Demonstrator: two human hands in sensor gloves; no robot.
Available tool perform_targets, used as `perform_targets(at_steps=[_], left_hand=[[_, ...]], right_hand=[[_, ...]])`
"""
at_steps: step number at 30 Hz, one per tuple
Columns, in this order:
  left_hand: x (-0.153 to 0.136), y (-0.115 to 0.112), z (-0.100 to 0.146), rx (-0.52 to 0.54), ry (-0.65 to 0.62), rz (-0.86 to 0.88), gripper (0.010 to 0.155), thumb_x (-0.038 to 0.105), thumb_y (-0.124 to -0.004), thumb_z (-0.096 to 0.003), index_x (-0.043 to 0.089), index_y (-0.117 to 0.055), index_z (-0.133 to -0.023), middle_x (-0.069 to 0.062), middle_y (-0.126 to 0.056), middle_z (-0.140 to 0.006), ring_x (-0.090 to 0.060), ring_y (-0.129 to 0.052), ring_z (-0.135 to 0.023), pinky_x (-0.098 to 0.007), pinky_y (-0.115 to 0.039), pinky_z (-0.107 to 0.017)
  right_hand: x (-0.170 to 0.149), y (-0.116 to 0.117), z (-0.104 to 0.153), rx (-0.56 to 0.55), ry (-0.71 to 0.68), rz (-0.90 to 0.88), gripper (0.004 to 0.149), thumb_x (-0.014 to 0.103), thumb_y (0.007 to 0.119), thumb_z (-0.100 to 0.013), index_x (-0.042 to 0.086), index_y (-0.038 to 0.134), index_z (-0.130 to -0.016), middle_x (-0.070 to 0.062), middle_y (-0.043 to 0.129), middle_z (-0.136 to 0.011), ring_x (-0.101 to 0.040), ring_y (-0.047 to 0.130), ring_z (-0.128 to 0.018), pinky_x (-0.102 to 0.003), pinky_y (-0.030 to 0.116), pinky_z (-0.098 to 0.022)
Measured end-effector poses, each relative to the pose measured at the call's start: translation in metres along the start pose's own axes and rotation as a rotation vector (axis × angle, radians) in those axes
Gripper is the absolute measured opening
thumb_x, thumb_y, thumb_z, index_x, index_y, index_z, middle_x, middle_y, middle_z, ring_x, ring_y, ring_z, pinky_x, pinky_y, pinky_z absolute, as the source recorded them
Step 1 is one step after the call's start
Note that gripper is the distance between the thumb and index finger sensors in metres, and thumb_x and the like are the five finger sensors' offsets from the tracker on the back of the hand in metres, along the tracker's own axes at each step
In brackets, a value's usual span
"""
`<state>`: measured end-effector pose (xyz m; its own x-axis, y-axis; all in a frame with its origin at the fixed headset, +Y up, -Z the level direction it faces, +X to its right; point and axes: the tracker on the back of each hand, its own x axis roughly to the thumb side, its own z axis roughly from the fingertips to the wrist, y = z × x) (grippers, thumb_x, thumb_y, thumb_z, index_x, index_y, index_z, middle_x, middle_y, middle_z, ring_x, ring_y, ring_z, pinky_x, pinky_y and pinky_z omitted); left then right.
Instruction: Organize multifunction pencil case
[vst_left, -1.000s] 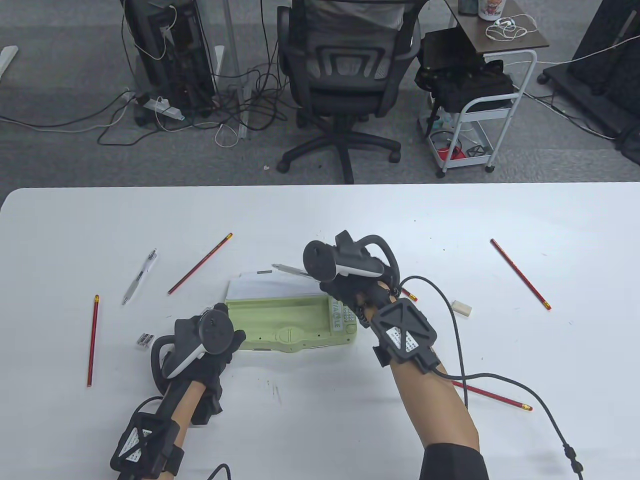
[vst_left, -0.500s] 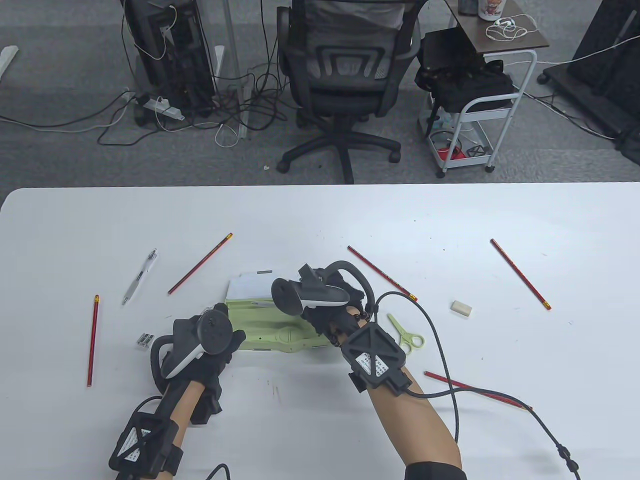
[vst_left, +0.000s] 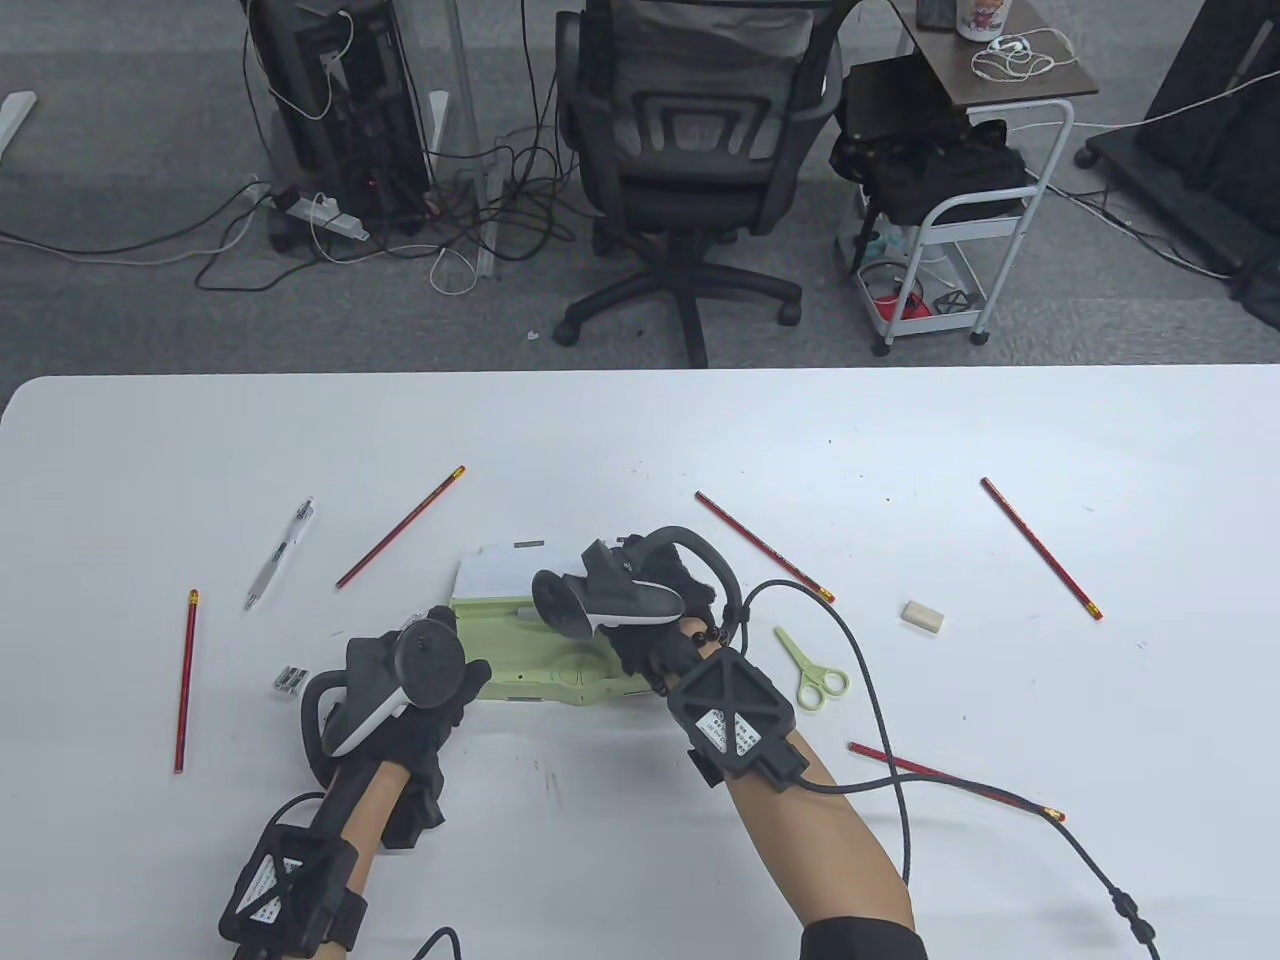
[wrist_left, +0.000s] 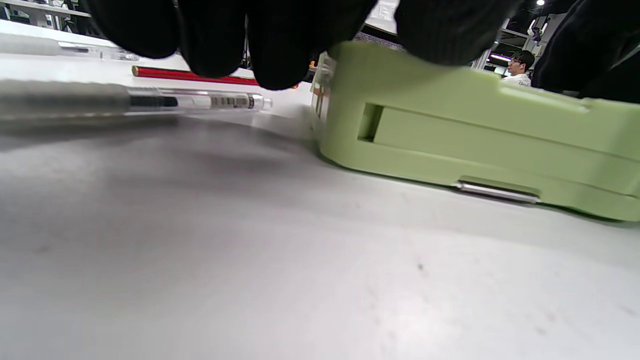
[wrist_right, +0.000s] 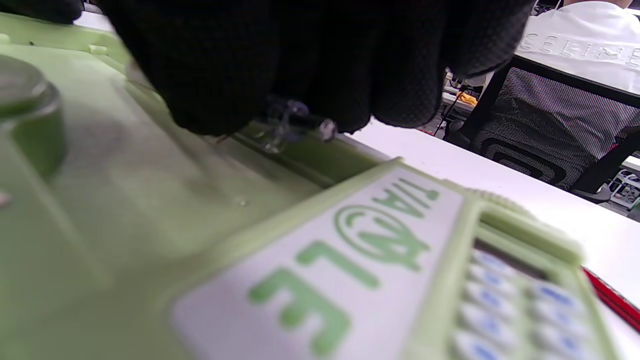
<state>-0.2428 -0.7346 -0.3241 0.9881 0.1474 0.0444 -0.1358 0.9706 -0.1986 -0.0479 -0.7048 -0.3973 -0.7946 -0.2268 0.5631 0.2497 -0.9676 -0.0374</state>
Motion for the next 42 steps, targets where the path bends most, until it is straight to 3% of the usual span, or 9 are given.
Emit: perform_targets(at_steps=[18,27,32,36,42], left_hand=[[0.001,0.0,-0.001,-0.002,-0.001,-0.006,0.075,0.049,-0.067,-0.0556,0.008,-0.049,-0.116,-0.022,-0.068,-0.118,-0.053,-0.068,-0.105,-0.072,-0.061,-0.07],[0.001,0.001,-0.001,-0.009,-0.001,-0.017,0.076,0.049,-0.067,-0.0556,0.008,-0.049,-0.116,-0.022,-0.068,-0.118,-0.054,-0.068,-0.105,-0.072,-0.061,-0.07],[0.002,0.001,-0.001,-0.014,-0.001,-0.023,0.075,0.049,-0.067,-0.0557,0.008,-0.049,-0.116,-0.022,-0.068,-0.118,-0.053,-0.067,-0.105,-0.073,-0.061,-0.07],[0.002,0.001,-0.001,-0.014,-0.001,-0.031,0.075,0.049,-0.067,-0.0558,0.007,-0.049,-0.116,-0.022,-0.068,-0.118,-0.054,-0.067,-0.105,-0.073,-0.06,-0.07],[0.003,0.001,-0.002,-0.015,-0.005,-0.041,0.075,0.049,-0.067,-0.0557,0.007,-0.049,-0.116,-0.022,-0.068,-0.118,-0.053,-0.068,-0.105,-0.073,-0.06,-0.07]], right_hand=[[-0.011,-0.006,0.002,-0.041,0.035,-0.044,0.045,0.035,0.086,-0.042,0.015,0.084,-0.082,-0.013,0.083,-0.09,-0.042,0.085,-0.082,-0.059,0.071,-0.066],[-0.036,-0.013,0.025,-0.069,0.116,-0.155,0.061,0.042,0.079,-0.044,0.011,0.073,-0.097,-0.019,0.075,-0.099,-0.048,0.079,-0.089,-0.063,0.066,-0.068],[-0.053,0.0,0.056,-0.048,0.179,-0.278,0.071,0.045,0.076,-0.045,0.008,0.062,-0.104,-0.024,0.063,-0.106,-0.053,0.069,-0.094,-0.066,0.058,-0.069],[-0.059,0.019,0.082,-0.099,0.211,-0.434,0.078,0.046,0.075,-0.046,0.005,0.052,-0.108,-0.028,0.05,-0.11,-0.057,0.057,-0.098,-0.067,0.051,-0.07],[-0.061,0.046,0.102,-0.101,0.253,-0.569,0.082,0.047,0.074,-0.046,0.004,0.045,-0.11,-0.03,0.039,-0.112,-0.059,0.046,-0.1,-0.068,0.045,-0.07]])
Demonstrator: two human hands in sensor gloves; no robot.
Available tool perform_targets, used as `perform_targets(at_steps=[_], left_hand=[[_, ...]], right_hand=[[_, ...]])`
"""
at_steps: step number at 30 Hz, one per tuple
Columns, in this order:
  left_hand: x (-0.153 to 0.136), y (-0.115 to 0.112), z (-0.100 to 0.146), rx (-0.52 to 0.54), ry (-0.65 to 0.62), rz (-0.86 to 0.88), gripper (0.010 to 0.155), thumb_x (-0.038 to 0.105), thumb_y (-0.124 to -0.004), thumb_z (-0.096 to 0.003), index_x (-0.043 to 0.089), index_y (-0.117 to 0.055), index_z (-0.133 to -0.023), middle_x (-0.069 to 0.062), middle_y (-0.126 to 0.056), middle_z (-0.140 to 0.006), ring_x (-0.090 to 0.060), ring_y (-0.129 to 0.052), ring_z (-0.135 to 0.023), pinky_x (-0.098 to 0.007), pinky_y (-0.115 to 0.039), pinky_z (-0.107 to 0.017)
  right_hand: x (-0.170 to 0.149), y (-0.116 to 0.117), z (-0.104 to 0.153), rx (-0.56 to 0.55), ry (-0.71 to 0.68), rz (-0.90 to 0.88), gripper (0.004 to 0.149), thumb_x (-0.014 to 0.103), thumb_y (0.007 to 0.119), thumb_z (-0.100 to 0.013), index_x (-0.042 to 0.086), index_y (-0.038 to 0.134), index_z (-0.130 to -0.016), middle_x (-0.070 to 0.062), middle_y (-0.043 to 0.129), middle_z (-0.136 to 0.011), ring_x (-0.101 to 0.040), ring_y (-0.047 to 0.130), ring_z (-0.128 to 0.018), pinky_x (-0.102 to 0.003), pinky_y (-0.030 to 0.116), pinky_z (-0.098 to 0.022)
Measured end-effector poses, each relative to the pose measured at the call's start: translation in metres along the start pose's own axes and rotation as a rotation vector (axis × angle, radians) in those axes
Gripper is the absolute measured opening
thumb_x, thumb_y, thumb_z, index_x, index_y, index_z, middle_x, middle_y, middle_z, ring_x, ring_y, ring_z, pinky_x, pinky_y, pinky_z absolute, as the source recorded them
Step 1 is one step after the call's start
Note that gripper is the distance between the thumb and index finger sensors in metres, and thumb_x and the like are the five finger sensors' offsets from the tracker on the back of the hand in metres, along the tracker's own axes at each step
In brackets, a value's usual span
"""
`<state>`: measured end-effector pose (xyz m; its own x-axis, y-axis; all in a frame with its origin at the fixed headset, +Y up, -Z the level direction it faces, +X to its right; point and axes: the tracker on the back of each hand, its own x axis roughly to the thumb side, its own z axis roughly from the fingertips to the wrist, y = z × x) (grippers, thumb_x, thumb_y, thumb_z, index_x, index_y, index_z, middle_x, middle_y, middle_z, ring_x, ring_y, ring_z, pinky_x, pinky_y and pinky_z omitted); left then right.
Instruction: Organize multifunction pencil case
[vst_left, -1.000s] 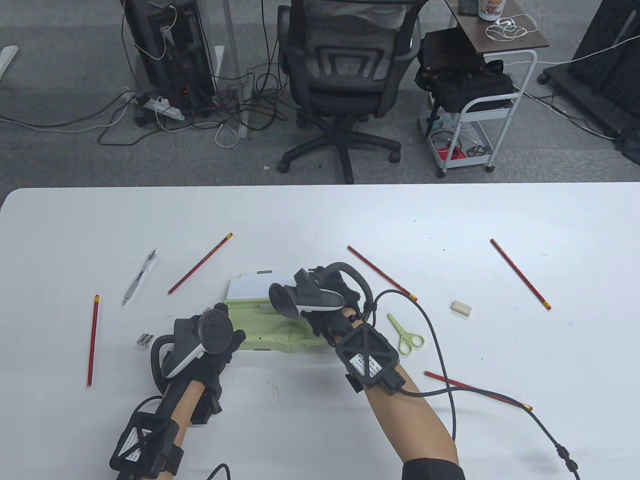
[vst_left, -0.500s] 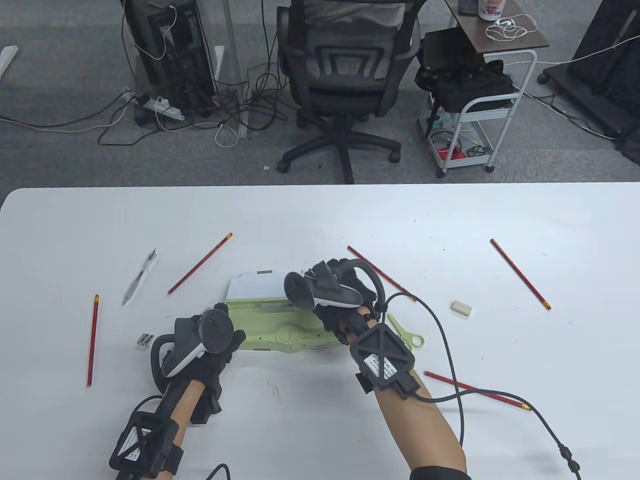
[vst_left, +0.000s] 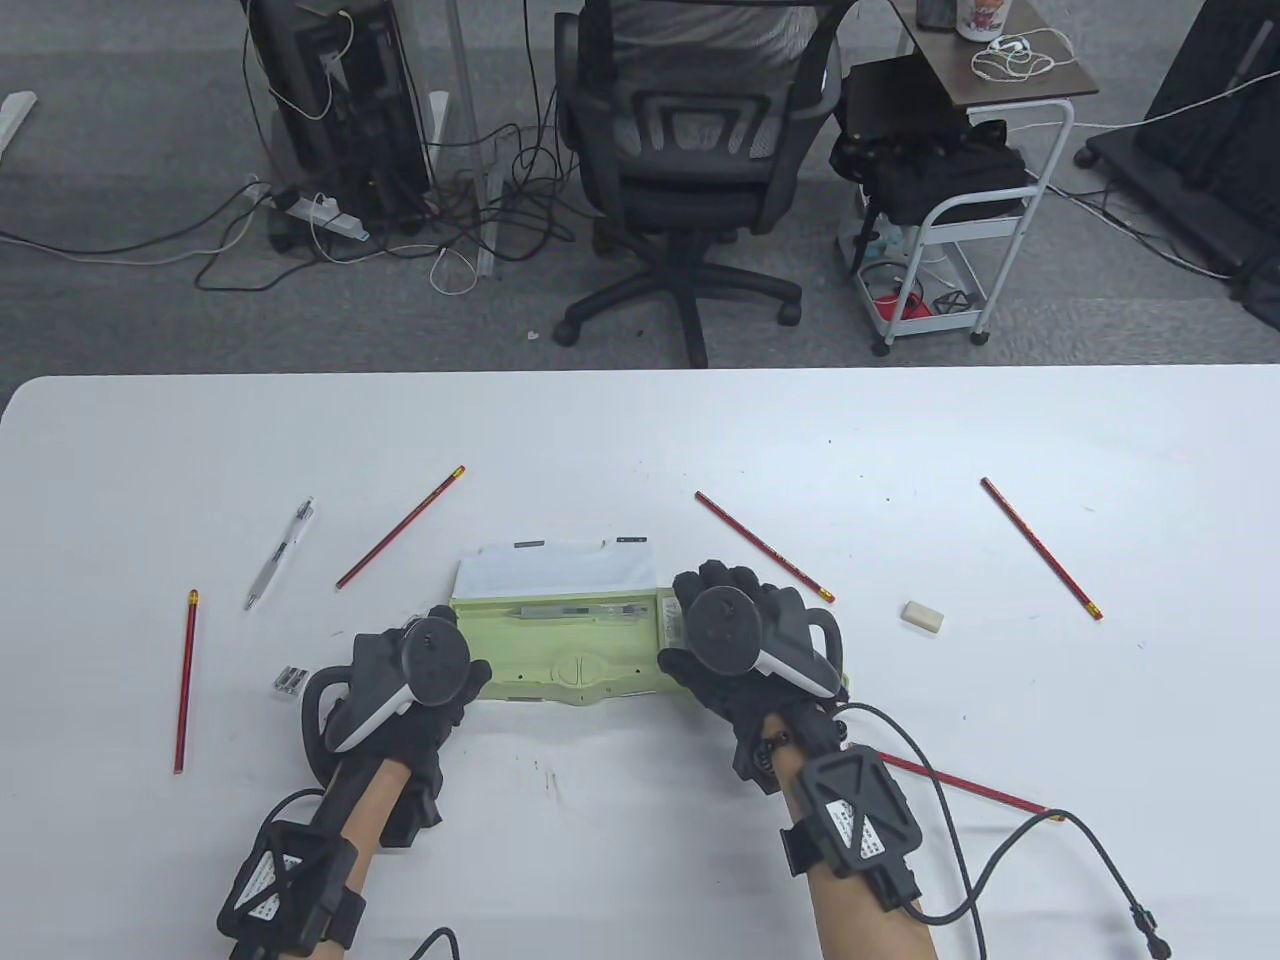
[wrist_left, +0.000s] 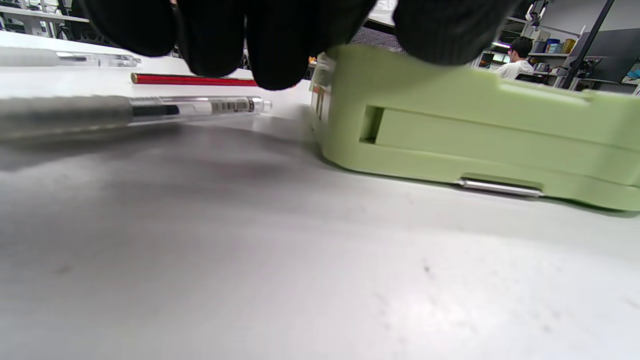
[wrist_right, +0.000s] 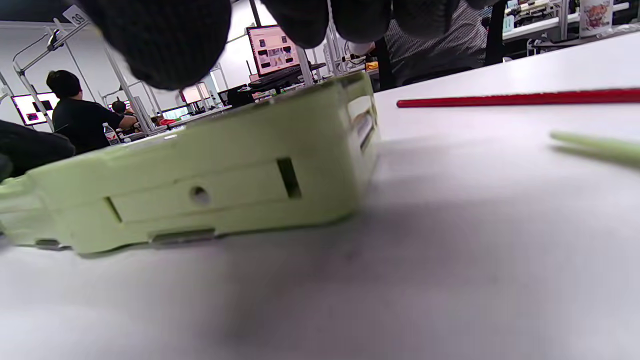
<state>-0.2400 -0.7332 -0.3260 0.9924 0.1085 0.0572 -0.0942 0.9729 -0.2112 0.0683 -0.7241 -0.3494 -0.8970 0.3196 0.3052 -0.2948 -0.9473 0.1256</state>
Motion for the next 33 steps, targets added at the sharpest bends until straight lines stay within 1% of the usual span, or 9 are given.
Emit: perform_targets(at_steps=[4,8,19,21,25,28,29,31,33], left_hand=[[0.0,0.0,0.0,0.002,-0.003,0.003,0.075,0.049,-0.067,-0.0558,0.007,-0.049,-0.116,-0.022,-0.068,-0.118,-0.054,-0.067,-0.105,-0.073,-0.06,-0.069],[0.0,0.0,0.0,0.001,-0.004,0.007,0.075,0.049,-0.067,-0.0558,0.007,-0.049,-0.116,-0.022,-0.068,-0.118,-0.054,-0.067,-0.105,-0.073,-0.06,-0.07],[-0.004,0.003,0.001,-0.015,-0.031,0.03,0.077,0.049,-0.068,-0.056,0.008,-0.047,-0.117,-0.023,-0.063,-0.12,-0.055,-0.065,-0.106,-0.073,-0.059,-0.07],[-0.006,0.007,0.002,-0.014,-0.032,0.044,0.078,0.049,-0.069,-0.056,0.008,-0.046,-0.117,-0.024,-0.062,-0.12,-0.055,-0.064,-0.106,-0.073,-0.059,-0.07],[-0.014,0.022,0.009,0.034,-0.031,0.108,0.076,0.048,-0.07,-0.0563,0.008,-0.048,-0.117,-0.024,-0.062,-0.12,-0.055,-0.065,-0.105,-0.072,-0.059,-0.07],[-0.027,0.037,0.014,0.065,0.017,0.1,0.075,0.048,-0.071,-0.0561,0.009,-0.049,-0.116,-0.024,-0.063,-0.119,-0.055,-0.066,-0.104,-0.072,-0.06,-0.07],[-0.033,0.043,0.017,0.063,0.07,0.081,0.076,0.048,-0.072,-0.0559,0.008,-0.05,-0.116,-0.025,-0.063,-0.119,-0.055,-0.066,-0.104,-0.071,-0.06,-0.07],[-0.042,0.053,0.025,0.057,0.118,0.01,0.075,0.048,-0.073,-0.0557,0.009,-0.052,-0.115,-0.025,-0.064,-0.117,-0.054,-0.069,-0.102,-0.07,-0.063,-0.069],[-0.048,0.057,0.033,0.048,0.168,-0.055,0.073,0.048,-0.075,-0.0556,0.01,-0.055,-0.114,-0.024,-0.067,-0.116,-0.053,-0.072,-0.1,-0.069,-0.066,-0.068]], right_hand=[[-0.001,0.011,0.001,0.011,-0.014,-0.043,0.084,0.048,0.073,-0.046,0.005,0.041,-0.111,-0.029,0.032,-0.112,-0.058,0.042,-0.1,-0.067,0.043,-0.071],[0.002,0.018,-0.003,0.063,-0.007,-0.034,0.082,0.045,0.073,-0.047,0.004,0.041,-0.111,-0.029,0.03,-0.112,-0.057,0.04,-0.1,-0.065,0.042,-0.071],[0.001,0.018,-0.002,0.082,0.003,-0.034,0.078,0.041,0.073,-0.047,0.007,0.041,-0.11,-0.028,0.027,-0.112,-0.055,0.041,-0.101,-0.064,0.043,-0.071],[0.001,0.018,-0.002,0.082,0.003,-0.035,0.078,0.041,0.073,-0.047,0.007,0.041,-0.11,-0.028,0.028,-0.112,-0.055,0.041,-0.101,-0.064,0.043,-0.071],[0.0,0.018,-0.002,0.08,0.003,-0.038,0.078,0.041,0.073,-0.047,0.007,0.041,-0.11,-0.028,0.027,-0.112,-0.055,0.041,-0.101,-0.063,0.043,-0.071],[0.0,0.017,-0.002,0.08,0.003,-0.038,0.078,0.041,0.073,-0.047,0.007,0.041,-0.11,-0.028,0.028,-0.112,-0.055,0.041,-0.101,-0.063,0.043,-0.071],[0.0,0.017,-0.002,0.079,0.002,-0.04,0.078,0.041,0.073,-0.047,0.007,0.041,-0.11,-0.028,0.028,-0.112,-0.055,0.041,-0.101,-0.063,0.043,-0.071],[-0.001,0.017,-0.001,0.078,0.001,-0.043,0.078,0.041,0.073,-0.047,0.007,0.041,-0.11,-0.027,0.028,-0.112,-0.055,0.041,-0.101,-0.063,0.043,-0.071],[-0.002,0.017,-0.002,0.078,0.002,-0.055,0.078,0.041,0.073,-0.047,0.008,0.041,-0.11,-0.027,0.028,-0.112,-0.054,0.041,-0.101,-0.063,0.043,-0.072]])
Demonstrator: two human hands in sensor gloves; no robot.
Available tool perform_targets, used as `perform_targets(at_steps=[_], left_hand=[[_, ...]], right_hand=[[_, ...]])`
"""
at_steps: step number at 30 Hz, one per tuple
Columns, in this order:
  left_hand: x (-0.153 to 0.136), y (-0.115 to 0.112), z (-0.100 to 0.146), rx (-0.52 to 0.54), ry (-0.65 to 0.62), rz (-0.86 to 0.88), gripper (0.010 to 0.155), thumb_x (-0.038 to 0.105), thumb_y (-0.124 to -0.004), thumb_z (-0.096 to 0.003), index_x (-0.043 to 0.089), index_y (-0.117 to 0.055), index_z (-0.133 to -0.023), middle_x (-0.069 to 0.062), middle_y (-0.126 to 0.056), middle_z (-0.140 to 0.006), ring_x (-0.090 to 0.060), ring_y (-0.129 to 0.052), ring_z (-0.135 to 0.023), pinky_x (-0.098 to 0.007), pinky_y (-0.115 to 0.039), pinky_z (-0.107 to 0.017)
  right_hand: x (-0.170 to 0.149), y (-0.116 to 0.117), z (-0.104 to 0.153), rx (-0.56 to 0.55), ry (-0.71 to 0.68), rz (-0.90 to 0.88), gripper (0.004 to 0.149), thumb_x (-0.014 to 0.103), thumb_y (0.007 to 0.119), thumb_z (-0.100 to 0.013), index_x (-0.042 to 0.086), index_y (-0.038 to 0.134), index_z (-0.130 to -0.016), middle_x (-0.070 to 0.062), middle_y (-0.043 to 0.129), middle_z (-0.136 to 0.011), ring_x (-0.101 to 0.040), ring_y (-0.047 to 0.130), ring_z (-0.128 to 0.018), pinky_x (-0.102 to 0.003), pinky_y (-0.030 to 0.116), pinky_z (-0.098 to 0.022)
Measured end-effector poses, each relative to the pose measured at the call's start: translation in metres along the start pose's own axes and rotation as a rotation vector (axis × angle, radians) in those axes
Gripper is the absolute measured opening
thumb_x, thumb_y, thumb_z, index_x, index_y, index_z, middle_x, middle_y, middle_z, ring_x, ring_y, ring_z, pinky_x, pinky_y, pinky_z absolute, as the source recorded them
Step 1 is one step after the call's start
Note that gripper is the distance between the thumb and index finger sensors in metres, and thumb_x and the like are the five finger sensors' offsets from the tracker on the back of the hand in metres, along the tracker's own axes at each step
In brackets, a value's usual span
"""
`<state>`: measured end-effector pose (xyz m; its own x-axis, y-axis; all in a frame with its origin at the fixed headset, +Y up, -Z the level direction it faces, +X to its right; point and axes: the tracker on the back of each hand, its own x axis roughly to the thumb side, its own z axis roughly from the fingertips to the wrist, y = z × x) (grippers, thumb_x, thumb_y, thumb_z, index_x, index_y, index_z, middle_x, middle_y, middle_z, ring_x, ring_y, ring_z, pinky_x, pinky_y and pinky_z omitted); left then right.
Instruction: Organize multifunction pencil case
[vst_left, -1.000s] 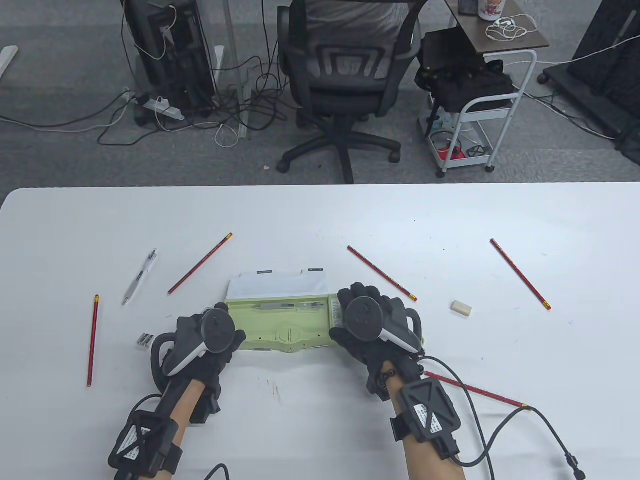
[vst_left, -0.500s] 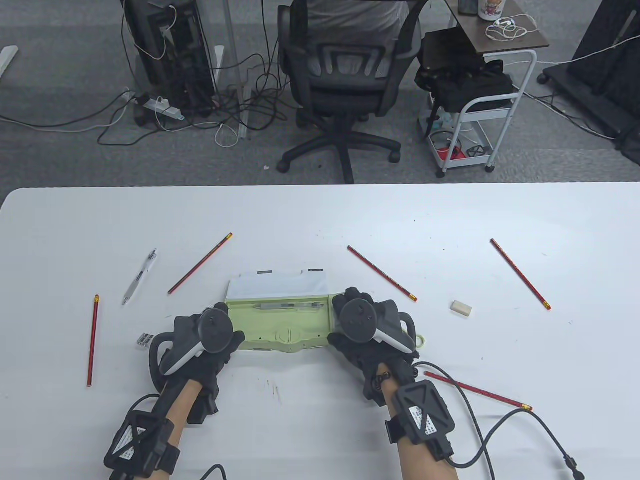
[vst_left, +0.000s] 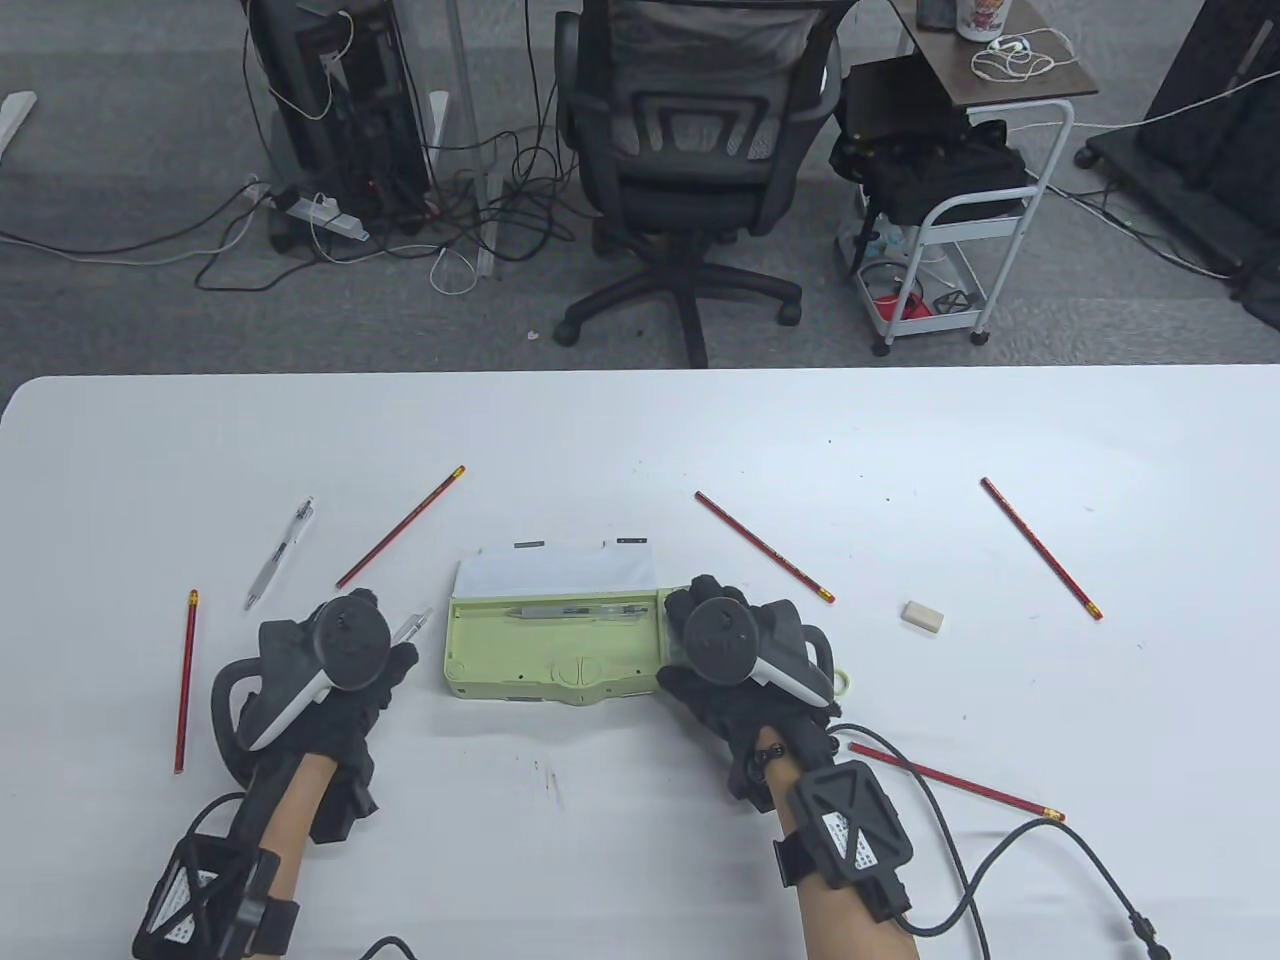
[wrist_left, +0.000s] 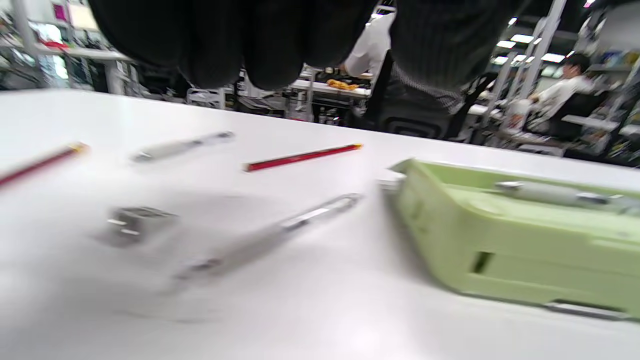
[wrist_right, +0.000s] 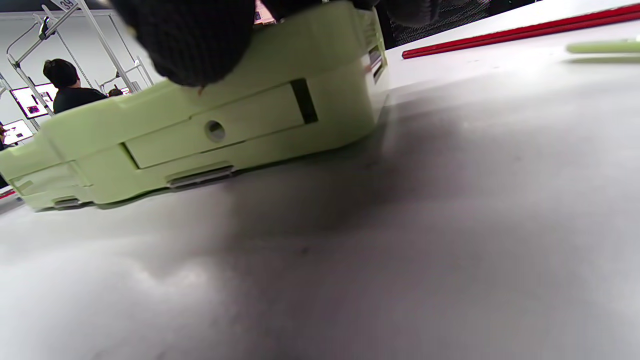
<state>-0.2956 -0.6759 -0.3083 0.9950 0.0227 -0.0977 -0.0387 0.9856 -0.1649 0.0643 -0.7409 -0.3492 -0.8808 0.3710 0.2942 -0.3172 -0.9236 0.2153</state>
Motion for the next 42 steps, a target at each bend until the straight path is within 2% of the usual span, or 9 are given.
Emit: perform_targets(at_steps=[4,11,17,28,31,36,42], left_hand=[[-0.005,-0.005,0.003,0.0,-0.011,-0.111,0.065,0.045,-0.079,-0.0552,0.014,-0.064,-0.11,-0.019,-0.077,-0.11,-0.047,-0.08,-0.095,-0.065,-0.071,-0.066],[0.002,-0.038,-0.032,-0.126,0.033,-0.294,0.056,0.042,-0.082,-0.0542,0.019,-0.073,-0.104,-0.013,-0.084,-0.106,-0.043,-0.083,-0.094,-0.065,-0.07,-0.067],[0.004,-0.054,-0.05,-0.213,0.07,-0.381,0.051,0.042,-0.083,-0.054,0.021,-0.08,-0.1,-0.011,-0.087,-0.104,-0.041,-0.083,-0.095,-0.066,-0.067,-0.069],[0.01,-0.056,-0.049,-0.125,0.028,-0.431,0.041,0.04,-0.086,-0.0531,0.021,-0.088,-0.09,-0.008,-0.096,-0.092,-0.036,-0.091,-0.088,-0.065,-0.07,-0.069],[0.008,-0.052,-0.046,-0.111,0.031,-0.406,0.042,0.039,-0.086,-0.0533,0.022,-0.086,-0.091,-0.008,-0.095,-0.093,-0.036,-0.091,-0.089,-0.065,-0.07,-0.069],[0.005,-0.023,-0.034,0.011,0.034,-0.277,0.044,0.037,-0.082,-0.0548,0.024,-0.079,-0.097,-0.011,-0.092,-0.098,-0.041,-0.088,-0.091,-0.066,-0.07,-0.068],[0.026,0.008,-0.023,0.105,-0.063,-0.148,0.044,0.034,-0.079,-0.0565,0.027,-0.074,-0.099,-0.009,-0.091,-0.098,-0.041,-0.087,-0.091,-0.067,-0.069,-0.068]], right_hand=[[0.0,0.0,0.0,0.001,-0.001,0.001,0.078,0.041,0.074,-0.047,0.008,0.042,-0.11,-0.027,0.028,-0.112,-0.054,0.041,-0.101,-0.063,0.043,-0.071],[-0.001,0.0,-0.001,0.0,0.001,-0.007,0.078,0.041,0.074,-0.047,0.008,0.042,-0.11,-0.026,0.028,-0.112,-0.054,0.041,-0.101,-0.063,0.043,-0.071],[-0.002,0.001,0.0,-0.008,0.005,-0.027,0.078,0.041,0.074,-0.047,0.008,0.042,-0.11,-0.026,0.027,-0.112,-0.054,0.042,-0.101,-0.063,0.044,-0.071],[-0.002,0.0,0.0,-0.009,0.009,-0.015,0.077,0.041,0.074,-0.047,0.009,0.043,-0.11,-0.025,0.029,-0.112,-0.054,0.042,-0.101,-0.063,0.044,-0.071],[-0.002,0.0,0.0,-0.008,0.009,-0.016,0.077,0.041,0.074,-0.047,0.009,0.043,-0.11,-0.025,0.029,-0.112,-0.054,0.042,-0.101,-0.063,0.044,-0.072],[-0.002,-0.001,0.0,-0.008,0.009,-0.015,0.077,0.041,0.075,-0.047,0.009,0.043,-0.11,-0.025,0.029,-0.112,-0.054,0.042,-0.101,-0.063,0.044,-0.071],[-0.003,-0.001,-0.001,-0.006,0.008,-0.022,0.077,0.041,0.075,-0.046,0.009,0.043,-0.11,-0.025,0.029,-0.112,-0.054,0.042,-0.101,-0.063,0.044,-0.072]])
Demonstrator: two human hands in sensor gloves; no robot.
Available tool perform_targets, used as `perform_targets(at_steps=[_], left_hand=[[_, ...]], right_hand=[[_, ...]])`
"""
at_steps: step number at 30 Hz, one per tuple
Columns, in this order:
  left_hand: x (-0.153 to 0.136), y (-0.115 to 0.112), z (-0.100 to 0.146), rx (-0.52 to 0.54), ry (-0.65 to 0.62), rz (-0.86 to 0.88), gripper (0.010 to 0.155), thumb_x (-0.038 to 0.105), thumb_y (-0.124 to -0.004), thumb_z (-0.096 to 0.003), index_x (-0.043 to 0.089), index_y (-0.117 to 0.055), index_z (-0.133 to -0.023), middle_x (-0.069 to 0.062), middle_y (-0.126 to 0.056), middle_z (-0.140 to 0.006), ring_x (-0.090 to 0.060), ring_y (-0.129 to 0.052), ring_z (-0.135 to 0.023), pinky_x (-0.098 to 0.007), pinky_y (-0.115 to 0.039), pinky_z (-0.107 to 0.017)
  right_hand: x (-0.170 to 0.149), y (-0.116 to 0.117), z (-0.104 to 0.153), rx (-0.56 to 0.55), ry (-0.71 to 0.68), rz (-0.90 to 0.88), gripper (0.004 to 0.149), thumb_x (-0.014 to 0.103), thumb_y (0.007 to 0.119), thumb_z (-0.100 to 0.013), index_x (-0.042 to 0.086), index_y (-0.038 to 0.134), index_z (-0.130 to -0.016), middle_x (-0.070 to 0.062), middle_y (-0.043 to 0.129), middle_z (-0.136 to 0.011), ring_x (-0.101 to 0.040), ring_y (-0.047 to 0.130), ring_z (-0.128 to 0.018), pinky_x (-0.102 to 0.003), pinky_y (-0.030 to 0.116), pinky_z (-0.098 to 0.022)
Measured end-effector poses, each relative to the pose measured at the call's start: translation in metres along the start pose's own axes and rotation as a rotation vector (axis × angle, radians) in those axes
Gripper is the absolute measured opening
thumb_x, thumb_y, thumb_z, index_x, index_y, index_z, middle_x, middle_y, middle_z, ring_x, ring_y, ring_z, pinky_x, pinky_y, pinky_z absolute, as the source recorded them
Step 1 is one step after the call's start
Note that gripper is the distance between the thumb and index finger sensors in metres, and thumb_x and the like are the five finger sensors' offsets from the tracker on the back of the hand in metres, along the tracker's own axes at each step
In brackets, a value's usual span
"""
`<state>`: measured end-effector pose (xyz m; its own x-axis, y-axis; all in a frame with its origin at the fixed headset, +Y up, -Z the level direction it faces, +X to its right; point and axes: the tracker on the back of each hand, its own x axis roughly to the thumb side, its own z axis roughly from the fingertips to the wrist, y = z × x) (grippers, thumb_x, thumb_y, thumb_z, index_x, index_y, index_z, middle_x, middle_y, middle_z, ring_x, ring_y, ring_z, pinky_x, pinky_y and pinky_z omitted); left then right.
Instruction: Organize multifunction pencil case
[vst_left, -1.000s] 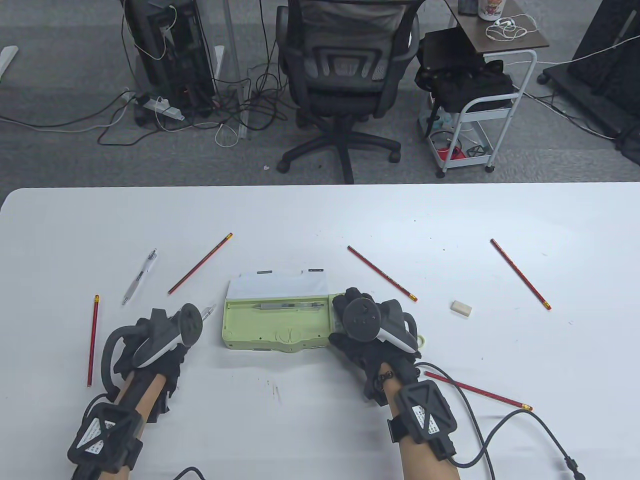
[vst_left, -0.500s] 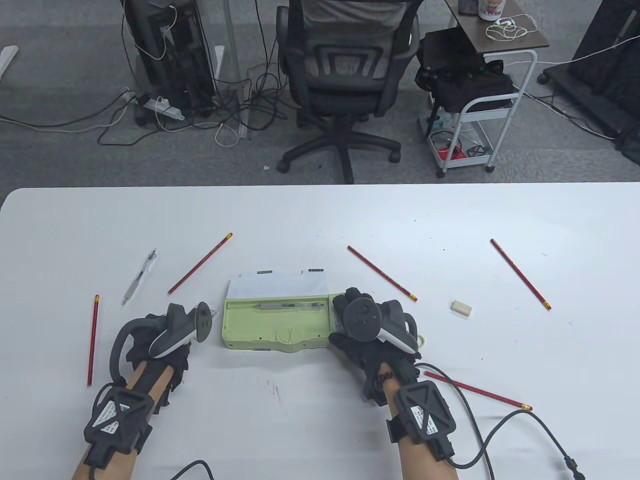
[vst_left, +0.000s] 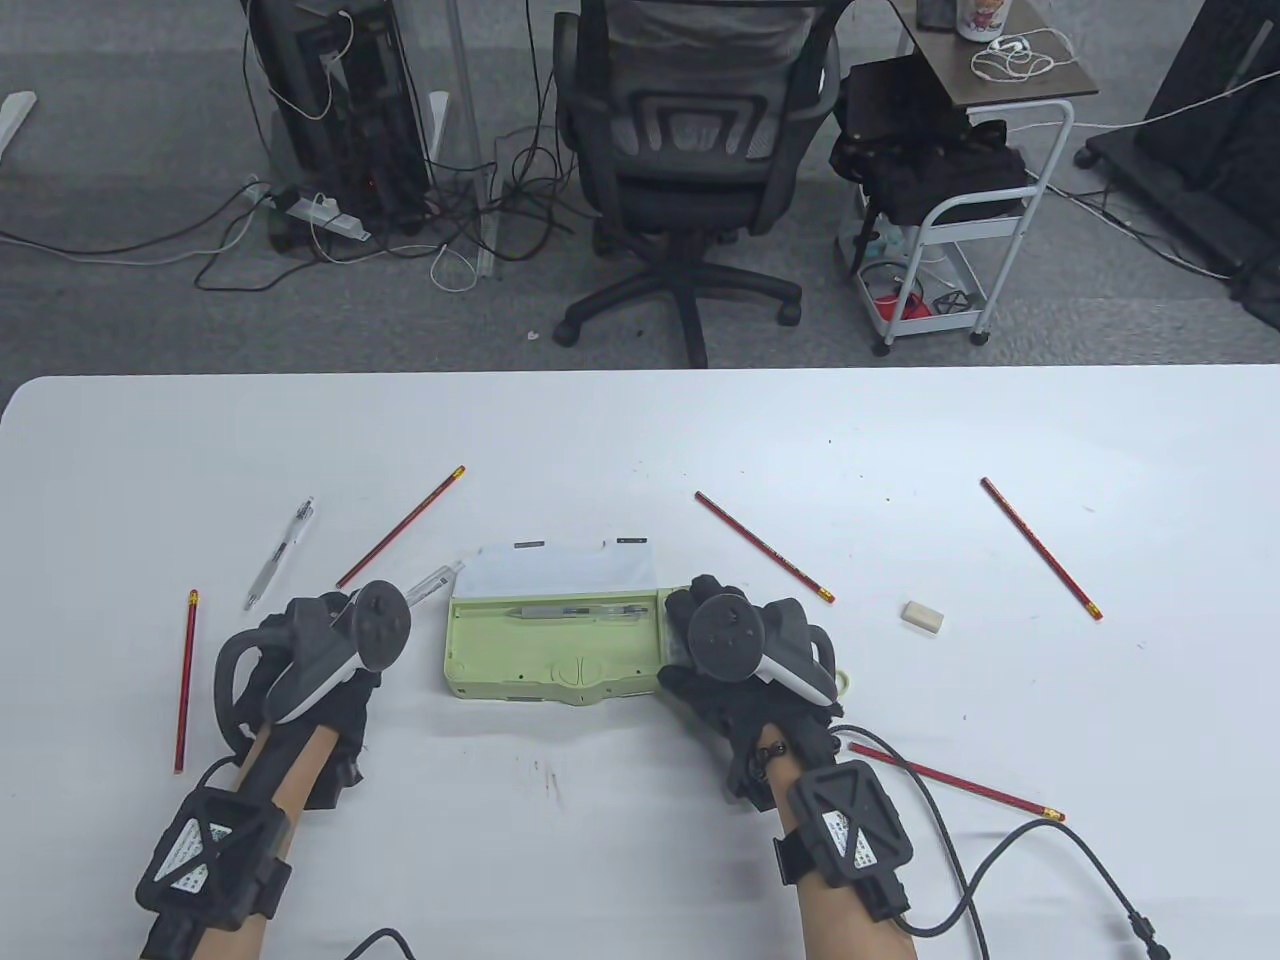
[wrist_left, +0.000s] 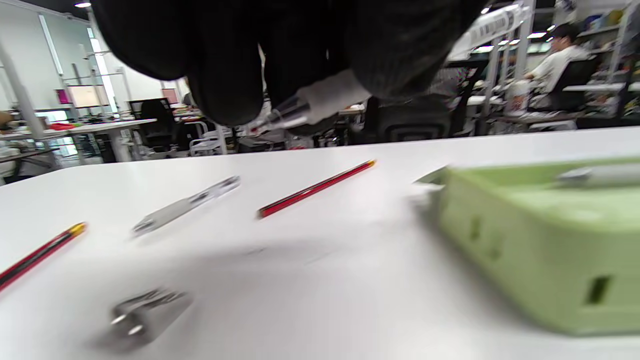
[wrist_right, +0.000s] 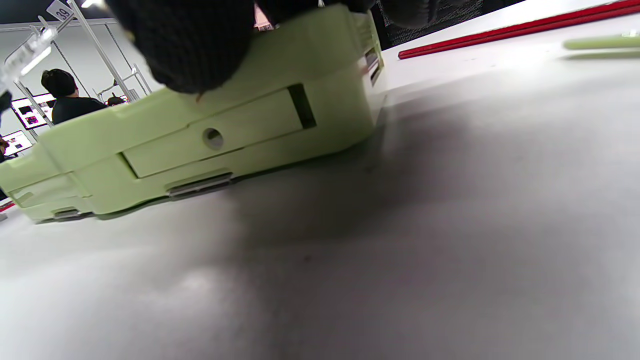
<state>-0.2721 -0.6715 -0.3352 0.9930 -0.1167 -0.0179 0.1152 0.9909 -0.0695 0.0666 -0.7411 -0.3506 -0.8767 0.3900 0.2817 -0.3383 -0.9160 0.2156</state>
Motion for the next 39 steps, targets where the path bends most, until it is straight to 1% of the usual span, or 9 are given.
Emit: perform_targets(at_steps=[2,6,8,11,15,21,28,39], left_hand=[[0.014,0.006,-0.001,0.052,-0.046,0.006,0.044,0.034,-0.078,-0.0569,0.028,-0.072,-0.1,-0.009,-0.088,-0.099,-0.041,-0.085,-0.092,-0.068,-0.066,-0.07],[0.045,0.007,-0.005,0.069,-0.16,0.009,0.044,0.033,-0.077,-0.0567,0.029,-0.072,-0.1,-0.008,-0.086,-0.1,-0.04,-0.083,-0.091,-0.069,-0.064,-0.071],[0.064,0.004,-0.008,0.071,-0.236,-0.019,0.044,0.034,-0.078,-0.0563,0.03,-0.073,-0.1,-0.007,-0.086,-0.1,-0.039,-0.083,-0.091,-0.07,-0.063,-0.071],[0.087,-0.001,-0.012,0.074,-0.301,-0.06,0.044,0.035,-0.08,-0.0552,0.031,-0.075,-0.098,-0.005,-0.087,-0.099,-0.037,-0.084,-0.09,-0.07,-0.064,-0.071],[0.11,-0.008,-0.016,0.052,-0.353,-0.081,0.043,0.037,-0.083,-0.0537,0.03,-0.079,-0.096,-0.004,-0.09,-0.096,-0.036,-0.086,-0.089,-0.07,-0.064,-0.071],[0.123,-0.013,-0.021,0.033,-0.373,-0.107,0.042,0.038,-0.085,-0.0527,0.029,-0.081,-0.094,-0.003,-0.092,-0.094,-0.035,-0.087,-0.088,-0.07,-0.065,-0.071],[0.129,-0.018,-0.023,0.029,-0.367,-0.144,0.043,0.039,-0.085,-0.0526,0.029,-0.082,-0.094,-0.003,-0.092,-0.094,-0.036,-0.086,-0.089,-0.07,-0.064,-0.071],[0.134,-0.02,-0.024,0.037,-0.362,-0.156,0.043,0.04,-0.085,-0.0521,0.029,-0.082,-0.094,-0.002,-0.092,-0.094,-0.036,-0.086,-0.089,-0.07,-0.064,-0.071]], right_hand=[[0.0,0.0,0.0,-0.001,-0.001,0.0,0.077,0.041,0.075,-0.046,0.01,0.044,-0.11,-0.024,0.03,-0.112,-0.053,0.042,-0.101,-0.063,0.044,-0.072],[-0.001,-0.001,0.0,-0.002,-0.004,-0.001,0.077,0.041,0.076,-0.046,0.01,0.044,-0.11,-0.024,0.03,-0.112,-0.053,0.043,-0.101,-0.062,0.044,-0.072],[-0.002,-0.001,0.0,-0.002,-0.004,-0.005,0.077,0.041,0.076,-0.046,0.01,0.045,-0.109,-0.024,0.031,-0.112,-0.053,0.043,-0.101,-0.062,0.044,-0.072],[-0.002,-0.001,-0.001,-0.003,-0.005,-0.008,0.077,0.041,0.076,-0.046,0.01,0.045,-0.109,-0.024,0.031,-0.112,-0.053,0.043,-0.101,-0.062,0.044,-0.072],[-0.002,-0.002,-0.001,-0.002,-0.006,-0.007,0.077,0.041,0.076,-0.046,0.01,0.045,-0.109,-0.023,0.031,-0.112,-0.053,0.043,-0.101,-0.062,0.044,-0.072],[-0.003,-0.002,-0.001,-0.001,-0.006,-0.007,0.077,0.041,0.076,-0.046,0.011,0.046,-0.109,-0.023,0.032,-0.112,-0.053,0.043,-0.101,-0.062,0.044,-0.072],[-0.003,-0.002,-0.001,0.0,-0.006,-0.007,0.077,0.041,0.076,-0.046,0.01,0.046,-0.109,-0.023,0.032,-0.112,-0.053,0.043,-0.101,-0.062,0.044,-0.072],[-0.003,-0.002,-0.001,0.0,-0.006,-0.004,0.077,0.041,0.076,-0.046,0.01,0.045,-0.109,-0.023,0.032,-0.112,-0.053,0.043,-0.101,-0.062,0.045,-0.072]])
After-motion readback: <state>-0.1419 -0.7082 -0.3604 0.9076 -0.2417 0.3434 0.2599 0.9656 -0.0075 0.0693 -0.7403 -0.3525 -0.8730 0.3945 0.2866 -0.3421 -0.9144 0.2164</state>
